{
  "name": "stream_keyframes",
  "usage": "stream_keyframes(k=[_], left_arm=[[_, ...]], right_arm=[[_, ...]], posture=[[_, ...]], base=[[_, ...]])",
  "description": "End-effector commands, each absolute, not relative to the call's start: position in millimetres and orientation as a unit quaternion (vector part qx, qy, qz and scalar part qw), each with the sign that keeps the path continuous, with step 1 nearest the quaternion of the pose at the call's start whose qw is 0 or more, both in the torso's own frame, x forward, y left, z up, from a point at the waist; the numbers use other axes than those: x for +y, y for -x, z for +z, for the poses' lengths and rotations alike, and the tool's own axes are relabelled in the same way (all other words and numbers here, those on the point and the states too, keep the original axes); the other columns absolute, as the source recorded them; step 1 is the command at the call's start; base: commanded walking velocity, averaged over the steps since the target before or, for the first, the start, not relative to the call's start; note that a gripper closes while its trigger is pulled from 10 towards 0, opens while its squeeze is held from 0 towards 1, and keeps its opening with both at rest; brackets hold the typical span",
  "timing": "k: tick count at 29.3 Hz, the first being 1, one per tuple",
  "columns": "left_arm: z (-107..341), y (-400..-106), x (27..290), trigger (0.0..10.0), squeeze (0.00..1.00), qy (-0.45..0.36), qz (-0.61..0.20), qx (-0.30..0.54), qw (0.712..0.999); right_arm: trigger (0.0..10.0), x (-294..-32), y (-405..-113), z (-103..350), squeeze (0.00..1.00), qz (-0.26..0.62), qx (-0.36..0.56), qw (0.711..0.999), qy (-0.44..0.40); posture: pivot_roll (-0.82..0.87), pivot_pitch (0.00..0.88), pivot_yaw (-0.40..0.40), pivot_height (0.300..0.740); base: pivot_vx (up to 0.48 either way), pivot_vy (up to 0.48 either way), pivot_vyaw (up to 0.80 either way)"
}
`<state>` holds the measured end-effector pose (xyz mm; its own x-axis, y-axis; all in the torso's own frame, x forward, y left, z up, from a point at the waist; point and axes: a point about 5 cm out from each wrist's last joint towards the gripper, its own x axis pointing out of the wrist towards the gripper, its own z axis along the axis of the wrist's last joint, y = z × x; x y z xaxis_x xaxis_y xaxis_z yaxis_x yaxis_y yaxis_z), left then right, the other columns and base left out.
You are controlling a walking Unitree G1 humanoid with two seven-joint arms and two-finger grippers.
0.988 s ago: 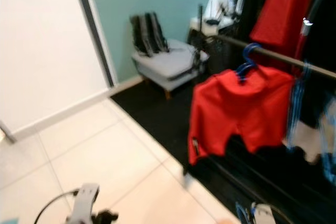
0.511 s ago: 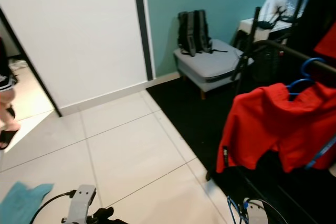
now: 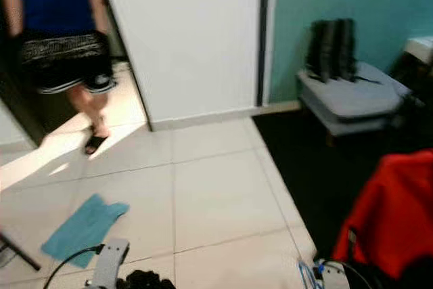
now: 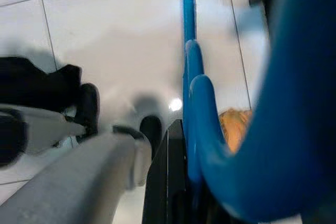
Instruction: Hang hanger
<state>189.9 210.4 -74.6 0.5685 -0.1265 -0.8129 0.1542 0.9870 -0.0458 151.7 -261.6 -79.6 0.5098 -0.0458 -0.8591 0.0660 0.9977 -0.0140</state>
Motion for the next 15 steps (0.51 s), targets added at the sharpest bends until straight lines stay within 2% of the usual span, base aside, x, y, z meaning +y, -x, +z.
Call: stream_keyframes(k=[1, 15], left_arm=[[-72.8, -193.2, 209.2, 10.0, 0.00, -0.025, -0.094, 0.453, 0.886], [-72.4, -193.9, 206.7, 10.0, 0.00, -0.029, -0.111, 0.450, 0.886]], right_arm=[[10.0, -260.9, -145.9, -82.3, 0.00, -0.031, 0.504, 0.863, -0.010], [10.0, -259.9, -146.0, -82.4, 0.00, -0.026, 0.503, 0.864, -0.009]], posture=[[0.03, 0.000, 0.009, 0.740], [0.04, 0.000, 0.002, 0.740]], base=[[0.000, 0.000, 0.77], [0.000, 0.000, 0.77]])
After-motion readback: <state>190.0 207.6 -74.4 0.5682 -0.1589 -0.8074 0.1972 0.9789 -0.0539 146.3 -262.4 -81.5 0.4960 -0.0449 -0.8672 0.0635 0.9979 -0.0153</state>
